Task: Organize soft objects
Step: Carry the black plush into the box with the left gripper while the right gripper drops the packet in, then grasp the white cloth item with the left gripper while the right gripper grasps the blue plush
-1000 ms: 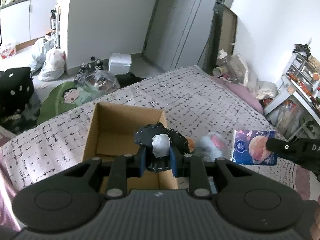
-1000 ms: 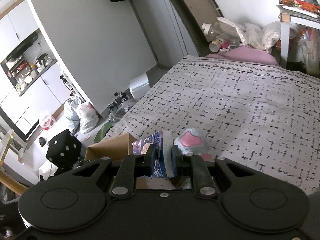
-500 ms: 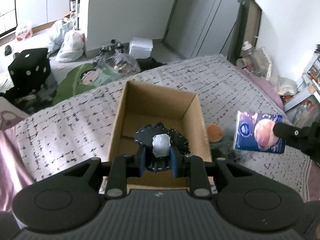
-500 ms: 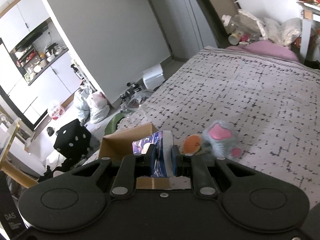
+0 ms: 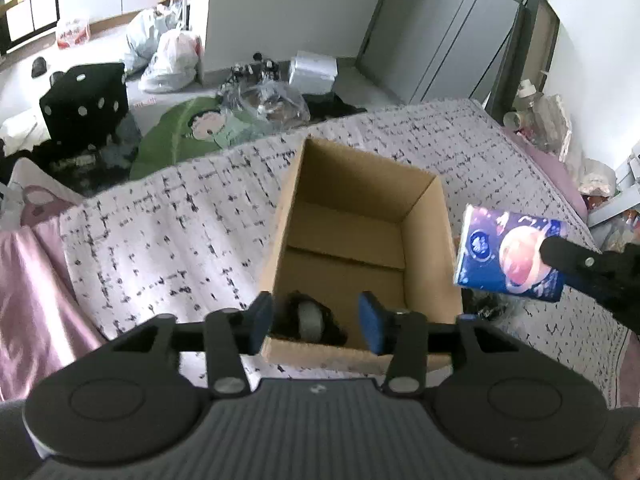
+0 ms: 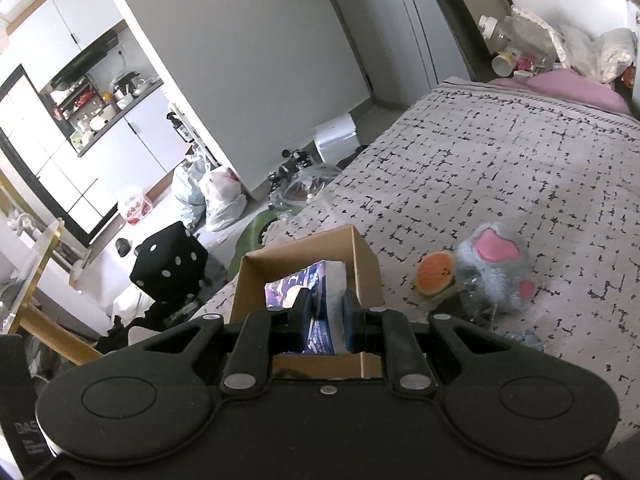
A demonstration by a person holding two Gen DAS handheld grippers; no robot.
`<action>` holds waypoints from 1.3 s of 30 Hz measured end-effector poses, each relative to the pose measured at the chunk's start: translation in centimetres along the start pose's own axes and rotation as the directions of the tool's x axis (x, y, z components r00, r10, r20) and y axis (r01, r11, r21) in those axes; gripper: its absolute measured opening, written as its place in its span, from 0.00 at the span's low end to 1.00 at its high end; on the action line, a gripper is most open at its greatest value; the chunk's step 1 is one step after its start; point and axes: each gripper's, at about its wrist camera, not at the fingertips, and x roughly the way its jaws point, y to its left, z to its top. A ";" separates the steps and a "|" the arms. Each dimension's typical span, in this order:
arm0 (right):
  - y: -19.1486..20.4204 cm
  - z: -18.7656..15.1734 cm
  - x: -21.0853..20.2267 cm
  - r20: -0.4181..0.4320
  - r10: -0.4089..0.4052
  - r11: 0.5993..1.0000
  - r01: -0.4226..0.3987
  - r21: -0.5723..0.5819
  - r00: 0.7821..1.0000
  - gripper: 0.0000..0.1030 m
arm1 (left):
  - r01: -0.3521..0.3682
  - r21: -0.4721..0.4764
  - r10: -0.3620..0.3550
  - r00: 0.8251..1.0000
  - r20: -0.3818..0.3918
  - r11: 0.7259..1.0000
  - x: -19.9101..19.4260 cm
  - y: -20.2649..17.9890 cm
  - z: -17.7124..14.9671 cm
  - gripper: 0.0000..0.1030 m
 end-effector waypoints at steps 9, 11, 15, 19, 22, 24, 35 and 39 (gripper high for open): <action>0.9 -0.6 1.0 -0.024 0.031 1.000 -0.031 0.005 0.999 0.16 | 0.011 -0.011 -0.010 1.000 0.009 1.000 -1.2 0.9 0.4 0.50; 0.9 -0.7 1.3 -0.030 0.039 0.999 -0.038 0.013 0.999 0.16 | 0.008 -0.012 -0.008 1.000 0.011 1.000 -1.5 1.2 0.5 0.51; 1.1 -1.2 2.0 -0.047 0.056 0.998 -0.054 0.030 0.997 0.16 | 0.002 -0.024 -0.001 1.000 0.019 1.000 -2.2 1.9 0.5 0.54; 1.2 -1.6 2.9 -0.088 0.085 0.996 -0.082 0.046 0.992 0.18 | -0.009 -0.044 0.011 1.000 0.027 0.999 -2.6 2.7 0.7 0.55; 0.6 -1.8 3.5 -0.109 0.076 0.993 -0.065 0.103 0.991 0.31 | -0.010 -0.048 0.012 1.000 0.029 0.999 -2.7 2.9 0.8 0.55; -0.2 -1.9 3.2 -0.104 0.060 0.989 -0.046 0.139 0.993 0.50 | -0.012 -0.044 0.014 0.999 0.031 0.999 -2.7 2.8 0.8 0.55; -3.6 -1.3 -0.1 -0.092 0.019 0.995 -0.011 0.095 0.996 0.66 | -0.027 -0.017 0.027 0.999 0.020 0.999 -2.2 0.2 0.2 0.77; -5.3 -1.3 -1.2 -0.102 0.003 0.996 0.006 0.088 0.995 0.71 | -0.032 0.002 0.032 0.999 0.023 0.999 -2.3 -1.4 0.0 0.79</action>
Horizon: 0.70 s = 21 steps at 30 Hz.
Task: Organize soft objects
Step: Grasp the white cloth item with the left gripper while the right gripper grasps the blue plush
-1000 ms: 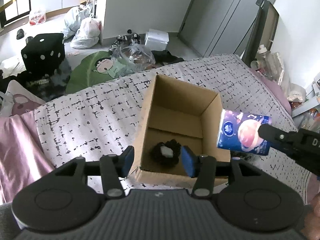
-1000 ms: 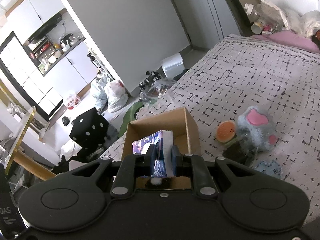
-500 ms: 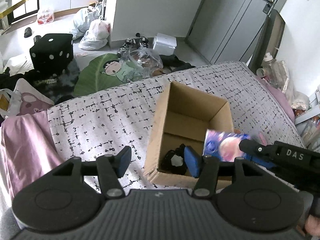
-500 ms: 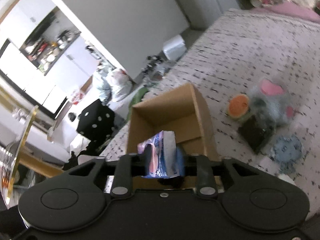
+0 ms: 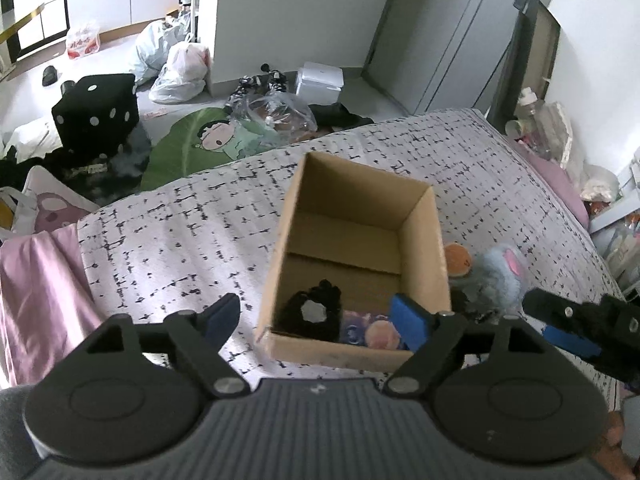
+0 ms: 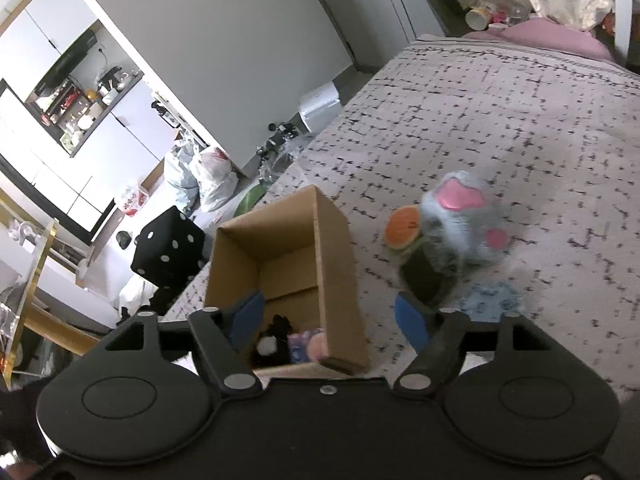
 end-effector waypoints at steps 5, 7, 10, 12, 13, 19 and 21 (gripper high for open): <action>-2.4 0.2 -1.4 -0.002 -0.009 1.000 0.009 0.002 1.000 0.83 | 0.016 0.011 -0.016 1.000 -0.005 1.000 -0.3 -2.1 -0.5 0.80; -3.2 0.3 -2.0 0.002 -0.002 1.000 0.002 -0.003 1.000 0.90 | 0.021 0.019 -0.021 1.000 -0.008 1.000 -0.3 -3.0 -0.8 0.80; -4.5 0.4 -2.5 0.003 -0.001 1.000 0.001 0.002 1.000 0.92 | 0.023 0.028 -0.023 1.000 -0.014 0.999 -0.4 -4.2 -1.4 0.80; -5.4 0.5 -2.8 -0.007 -0.008 1.000 0.008 0.007 1.000 0.92 | 0.023 0.031 -0.023 1.000 -0.020 0.999 -0.4 -4.9 -1.8 0.80; -5.6 0.5 -2.9 -0.011 -0.011 1.000 0.011 0.006 1.000 0.92 | 0.022 0.031 -0.021 1.000 -0.020 0.999 -0.5 -5.2 -2.0 0.80; -8.0 0.9 -3.7 -0.011 -0.007 1.000 0.007 -0.004 1.000 0.92 | 0.021 0.026 -0.020 0.999 -0.035 0.999 -0.4 -7.4 -3.3 0.80; -8.8 1.0 -3.8 -0.021 -0.005 1.000 0.005 -0.003 1.000 0.92 | 0.017 0.020 -0.016 0.999 -0.042 1.000 -0.3 -8.2 -3.7 0.80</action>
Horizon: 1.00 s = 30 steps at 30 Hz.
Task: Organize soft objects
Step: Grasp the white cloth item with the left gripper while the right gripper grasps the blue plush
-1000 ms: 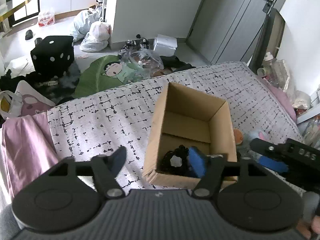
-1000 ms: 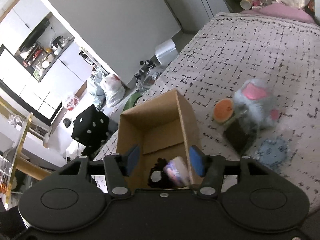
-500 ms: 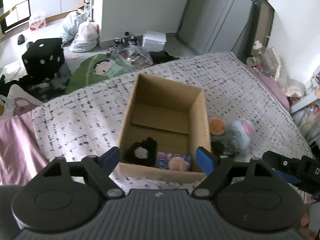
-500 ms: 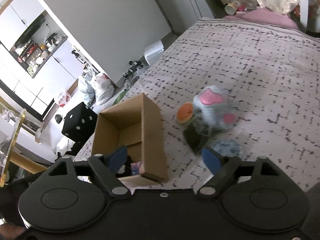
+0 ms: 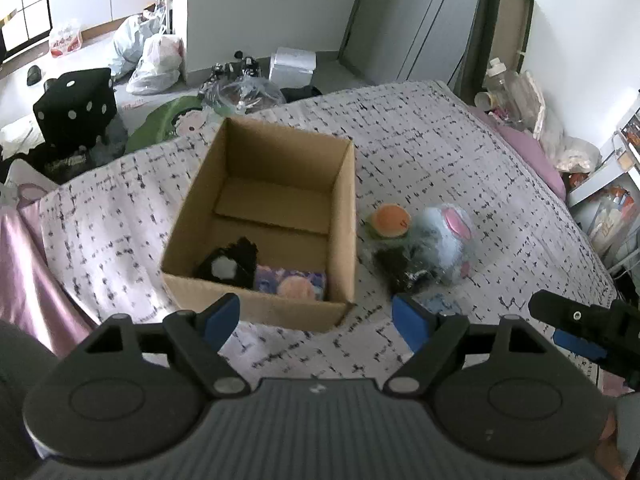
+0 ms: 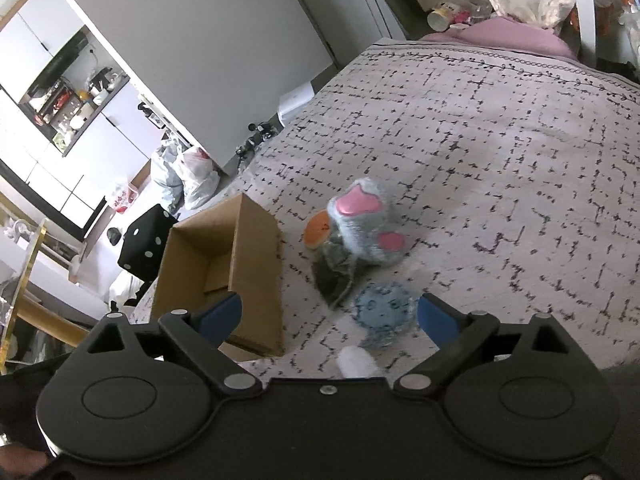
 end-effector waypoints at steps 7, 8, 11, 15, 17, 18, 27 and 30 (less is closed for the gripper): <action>-2.5 0.3 0.4 -0.028 0.036 0.999 -0.035 0.020 0.999 0.92 | -0.005 -0.054 0.004 1.000 -0.016 0.999 0.6 -2.1 -1.2 0.80; -2.7 0.3 0.5 -0.033 0.044 0.999 -0.043 0.027 0.998 0.92 | -0.006 -0.058 0.005 1.000 -0.017 0.998 0.7 -2.4 -1.4 0.80; -3.9 0.2 1.3 -0.056 0.087 0.994 -0.083 0.078 0.995 0.91 | -0.016 -0.052 0.015 1.000 -0.016 0.999 1.0 -3.4 -1.8 0.80; -4.9 0.2 2.1 -0.069 0.117 0.987 -0.108 0.120 0.991 0.88 | -0.021 -0.067 0.018 0.999 -0.037 0.998 2.0 -4.4 -2.2 0.79; -5.3 0.0 2.7 -0.084 0.105 0.987 -0.093 0.135 0.991 0.88 | -0.019 -0.088 0.015 0.998 -0.055 0.996 2.6 -4.7 -2.4 0.79; -5.5 -0.2 3.1 -0.095 0.111 0.985 -0.097 0.143 0.989 0.86 | -0.021 -0.095 0.016 0.998 -0.060 0.995 2.8 -4.9 -2.6 0.78; -6.9 -0.5 4.2 -0.111 0.149 0.976 -0.128 0.177 0.983 0.73 | -0.032 -0.134 0.020 0.996 -0.085 0.991 5.6 -7.3 -4.2 0.67; -7.2 -0.5 4.5 -0.113 0.162 0.973 -0.140 0.186 0.980 0.72 | -0.037 -0.148 0.021 0.994 -0.105 0.988 6.6 -7.8 -4.7 0.60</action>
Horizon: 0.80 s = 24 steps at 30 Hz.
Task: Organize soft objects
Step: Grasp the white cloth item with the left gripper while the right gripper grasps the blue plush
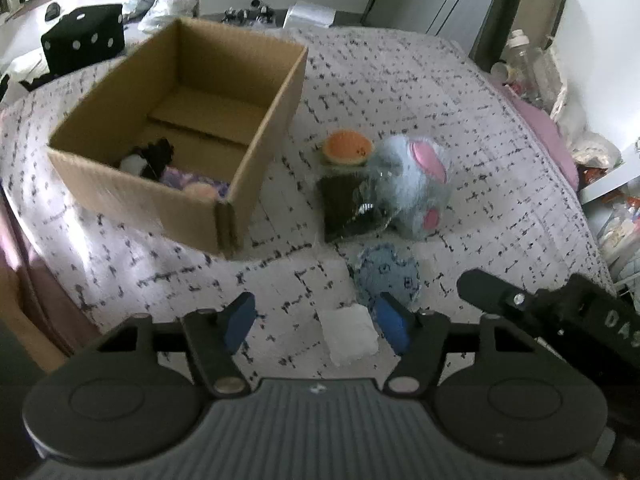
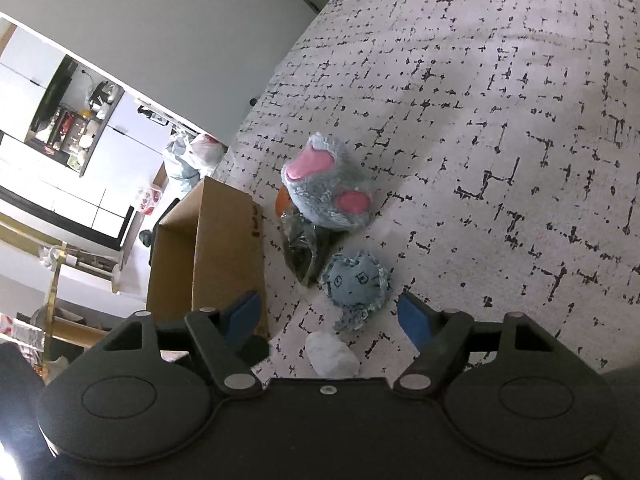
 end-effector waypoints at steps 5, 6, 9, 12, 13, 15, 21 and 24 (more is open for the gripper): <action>-0.7 0.5 1.2 -0.020 -0.005 1.000 0.005 0.029 1.000 0.72 | -0.017 -0.030 0.017 1.000 -0.026 0.999 1.7 -0.5 -0.5 0.53; -0.8 0.6 1.5 -0.025 -0.005 0.999 0.006 0.037 1.000 0.72 | -0.019 -0.033 0.018 0.999 -0.031 0.999 2.1 -0.6 -0.6 0.51; -1.3 0.9 2.4 -0.043 -0.006 0.998 0.008 0.062 0.999 0.72 | -0.020 -0.036 0.018 0.998 -0.053 0.999 3.1 -0.9 -0.8 0.46; -1.6 1.1 3.3 -0.060 -0.014 0.997 0.018 0.070 0.998 0.71 | -0.003 -0.042 0.001 0.999 -0.054 0.999 3.7 -1.2 -0.9 0.43; -1.7 1.1 3.6 -0.065 -0.017 0.997 0.021 0.069 0.998 0.70 | 0.003 -0.039 -0.006 0.999 -0.054 0.999 3.9 -1.4 -0.9 0.41; -1.7 1.3 4.2 -0.074 -0.021 0.997 0.026 0.068 0.997 0.68 | 0.019 -0.038 -0.021 0.998 -0.064 0.999 4.3 -1.6 -0.9 0.39; -2.1 1.7 5.9 -0.110 -0.027 0.996 0.036 0.079 0.994 0.61 | 0.035 -0.038 -0.038 0.996 -0.083 0.999 5.3 -2.2 -1.2 0.31; -2.1 1.8 6.4 -0.120 -0.037 0.996 0.046 0.075 0.992 0.61 | 0.038 -0.040 -0.042 0.995 -0.087 0.998 5.5 -2.2 -1.2 0.31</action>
